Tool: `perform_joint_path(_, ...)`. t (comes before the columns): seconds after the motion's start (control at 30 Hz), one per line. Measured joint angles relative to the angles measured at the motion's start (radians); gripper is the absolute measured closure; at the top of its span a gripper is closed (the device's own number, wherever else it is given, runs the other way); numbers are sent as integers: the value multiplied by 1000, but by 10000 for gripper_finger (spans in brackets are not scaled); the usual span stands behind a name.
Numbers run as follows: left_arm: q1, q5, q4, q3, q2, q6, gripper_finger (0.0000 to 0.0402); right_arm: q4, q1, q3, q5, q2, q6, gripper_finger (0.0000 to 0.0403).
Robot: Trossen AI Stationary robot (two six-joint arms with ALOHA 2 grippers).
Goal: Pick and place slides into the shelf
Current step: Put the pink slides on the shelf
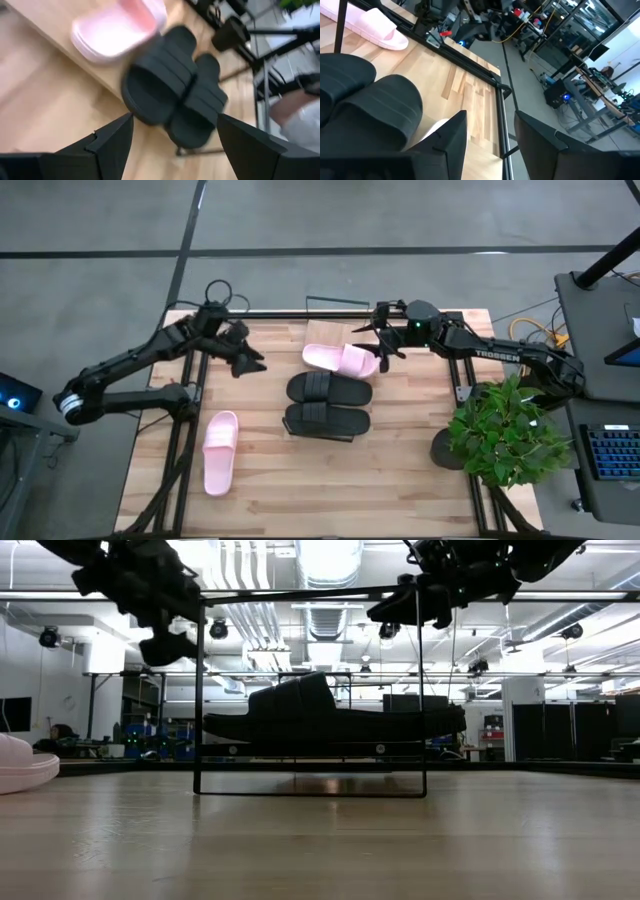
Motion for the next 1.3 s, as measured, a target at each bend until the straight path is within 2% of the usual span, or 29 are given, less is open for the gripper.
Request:
perform_joint_path(0.27, -168, -8, -214, 30, 21, 52, 130, 0, 0, 0, 0, 0, 5, 252)
perform_joint_path(0.53, -363, -88, -462, 29, 92, -122, 130, -3, 0, 0, 0, 0, 9, 255)
perform_joint_path(0.67, -421, -99, -475, 10, 146, -152, 130, -5, 0, 0, 0, 0, 9, 260)
perform_joint_path(0.9, -440, -112, -479, -20, 253, -73, 130, -41, 0, 0, -1, 0, 9, 266)
perform_joint_path(1.1, -440, -112, -585, -59, 327, -41, 130, -79, 0, 0, -1, 0, 9, 269)
perform_joint_path(1.3, -440, -113, -569, -68, 391, 10, 130, -99, 0, -1, -2, 1, 9, 273)
